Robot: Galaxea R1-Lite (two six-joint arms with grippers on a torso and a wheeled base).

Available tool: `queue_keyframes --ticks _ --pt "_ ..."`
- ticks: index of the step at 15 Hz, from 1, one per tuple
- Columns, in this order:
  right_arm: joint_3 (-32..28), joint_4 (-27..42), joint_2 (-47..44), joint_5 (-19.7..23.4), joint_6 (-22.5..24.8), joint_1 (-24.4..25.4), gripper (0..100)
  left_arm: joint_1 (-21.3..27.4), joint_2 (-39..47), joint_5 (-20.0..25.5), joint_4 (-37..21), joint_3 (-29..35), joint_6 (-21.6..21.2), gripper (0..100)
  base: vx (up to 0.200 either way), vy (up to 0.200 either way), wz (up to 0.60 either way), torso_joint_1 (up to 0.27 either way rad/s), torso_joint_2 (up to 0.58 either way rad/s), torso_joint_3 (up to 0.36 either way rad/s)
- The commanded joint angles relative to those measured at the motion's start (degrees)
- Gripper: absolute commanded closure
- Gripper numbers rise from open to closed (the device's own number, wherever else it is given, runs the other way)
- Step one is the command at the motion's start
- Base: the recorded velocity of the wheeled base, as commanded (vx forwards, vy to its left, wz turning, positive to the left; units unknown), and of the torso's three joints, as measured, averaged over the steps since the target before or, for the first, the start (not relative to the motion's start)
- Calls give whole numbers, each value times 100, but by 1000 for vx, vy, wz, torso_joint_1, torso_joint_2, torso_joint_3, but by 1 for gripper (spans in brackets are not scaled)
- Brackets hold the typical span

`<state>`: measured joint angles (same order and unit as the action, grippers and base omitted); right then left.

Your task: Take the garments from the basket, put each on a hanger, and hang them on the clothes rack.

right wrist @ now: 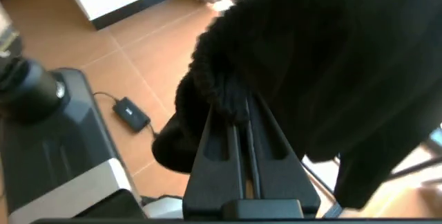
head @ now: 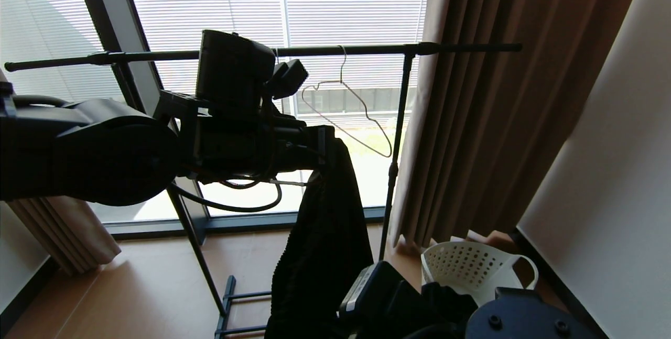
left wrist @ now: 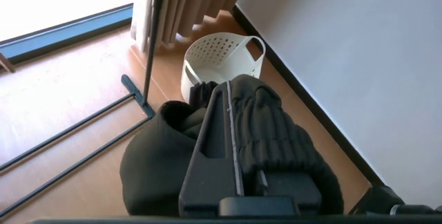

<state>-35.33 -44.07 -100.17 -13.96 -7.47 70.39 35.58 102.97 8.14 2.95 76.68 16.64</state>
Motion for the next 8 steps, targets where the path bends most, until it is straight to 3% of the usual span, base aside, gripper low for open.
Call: queue_keyframes --ticks 1,5,8 --pt "474 -76 33 -63 -44 -219 100 -43 -313 -6 -23 -144 -3 100 0 0 0 0 0 0" --pt "1353 -111 991 -107 -61 -1247 100 -219 -1034 -6 -357 -610 15 100 0 0 0 0 0 0" --pt "1230 -111 1263 -90 -26 -2214 100 -210 -1500 -23 -357 -1392 -3 100 0 0 0 0 0 0"
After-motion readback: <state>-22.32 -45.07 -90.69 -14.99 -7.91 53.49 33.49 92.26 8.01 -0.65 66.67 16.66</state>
